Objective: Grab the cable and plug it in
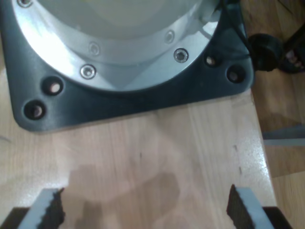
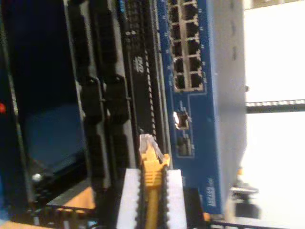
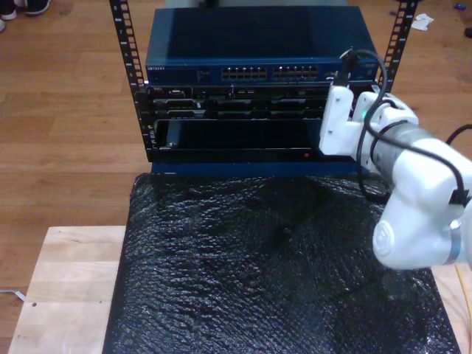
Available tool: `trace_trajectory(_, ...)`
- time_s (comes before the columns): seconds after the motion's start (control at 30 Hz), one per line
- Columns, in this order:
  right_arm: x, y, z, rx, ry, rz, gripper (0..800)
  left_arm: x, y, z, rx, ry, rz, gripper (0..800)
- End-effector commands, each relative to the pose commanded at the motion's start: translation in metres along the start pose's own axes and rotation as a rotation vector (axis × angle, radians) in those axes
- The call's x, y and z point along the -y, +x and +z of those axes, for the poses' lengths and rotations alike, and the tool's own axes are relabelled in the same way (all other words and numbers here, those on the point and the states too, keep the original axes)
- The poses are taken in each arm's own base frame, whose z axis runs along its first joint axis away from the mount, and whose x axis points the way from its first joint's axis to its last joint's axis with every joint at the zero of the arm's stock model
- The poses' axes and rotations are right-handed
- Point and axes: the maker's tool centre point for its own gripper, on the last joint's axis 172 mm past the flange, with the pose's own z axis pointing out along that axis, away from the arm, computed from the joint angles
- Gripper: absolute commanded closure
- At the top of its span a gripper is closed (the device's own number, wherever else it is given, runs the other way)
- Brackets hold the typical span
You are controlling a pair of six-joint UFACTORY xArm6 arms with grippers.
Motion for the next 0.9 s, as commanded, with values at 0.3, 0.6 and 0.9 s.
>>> trace_trajectory(0.3, -0.006, 0.016, -0.004, -0.030, -0.031, -0.014, 800, 0.000, 0.000, 0.000, 0.000, 0.000, 0.000, 0)
trace_trajectory(0.6, 0.007, 0.036, -0.009, -0.064, -0.011, -0.086, 800, 0.000, 0.000, 0.000, 0.000, 0.000, 0.000, 0)
trace_trajectory(0.9, 0.002, 0.046, -0.003, -0.077, -0.020, -0.147, 800, 0.000, 0.000, 0.000, 0.000, 0.000, 0.000, 0)
